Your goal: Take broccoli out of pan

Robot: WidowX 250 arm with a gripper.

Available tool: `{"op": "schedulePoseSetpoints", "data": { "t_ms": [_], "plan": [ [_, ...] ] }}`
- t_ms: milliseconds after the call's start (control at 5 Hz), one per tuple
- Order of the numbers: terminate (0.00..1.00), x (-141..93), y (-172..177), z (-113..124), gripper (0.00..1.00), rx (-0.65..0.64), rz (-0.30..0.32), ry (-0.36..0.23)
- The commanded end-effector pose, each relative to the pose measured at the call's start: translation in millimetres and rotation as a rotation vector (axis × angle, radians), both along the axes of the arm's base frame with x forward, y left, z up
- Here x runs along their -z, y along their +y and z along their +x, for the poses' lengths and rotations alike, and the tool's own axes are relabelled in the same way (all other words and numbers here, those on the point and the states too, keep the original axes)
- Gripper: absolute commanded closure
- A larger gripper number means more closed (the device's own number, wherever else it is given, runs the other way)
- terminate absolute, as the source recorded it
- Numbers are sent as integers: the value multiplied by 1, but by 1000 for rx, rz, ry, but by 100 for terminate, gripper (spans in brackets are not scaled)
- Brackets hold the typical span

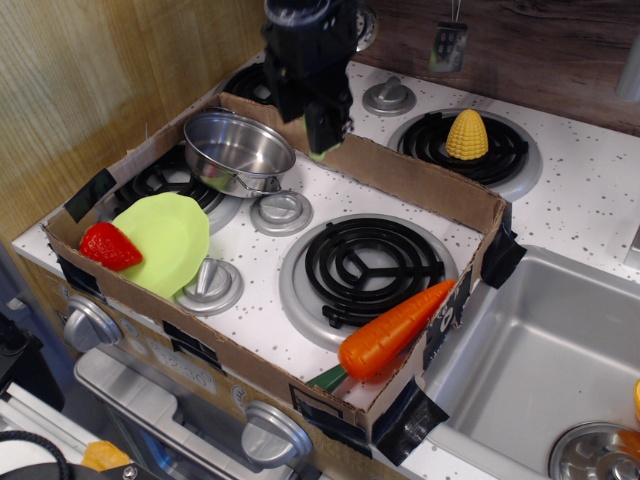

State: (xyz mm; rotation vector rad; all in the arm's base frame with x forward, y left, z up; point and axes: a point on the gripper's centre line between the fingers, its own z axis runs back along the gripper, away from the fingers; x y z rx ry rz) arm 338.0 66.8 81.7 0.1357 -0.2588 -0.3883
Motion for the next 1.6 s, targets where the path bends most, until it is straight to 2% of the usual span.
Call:
{"op": "schedulePoseSetpoints", "data": {
  "t_ms": [0, 200, 400, 600, 800, 1000, 1200, 1400],
  "plan": [
    [0, 24, -13, 9, 100, 19, -89, -54],
    [0, 24, -14, 16, 100, 31, -92, -48],
    [0, 24, -15, 25, 0, 34, -99, -71],
    [0, 15, -17, 26, 0, 13, -53, -86],
    [0, -11, -20, 24, 0, -20, 21, -73],
    [0, -46, -20, 15, 0, -59, 127, -65],
    [0, -65, -18, 10, 0, -52, 152, -83],
    [0, -65, -18, 10, 0, -52, 152, -83]
  ]
}}
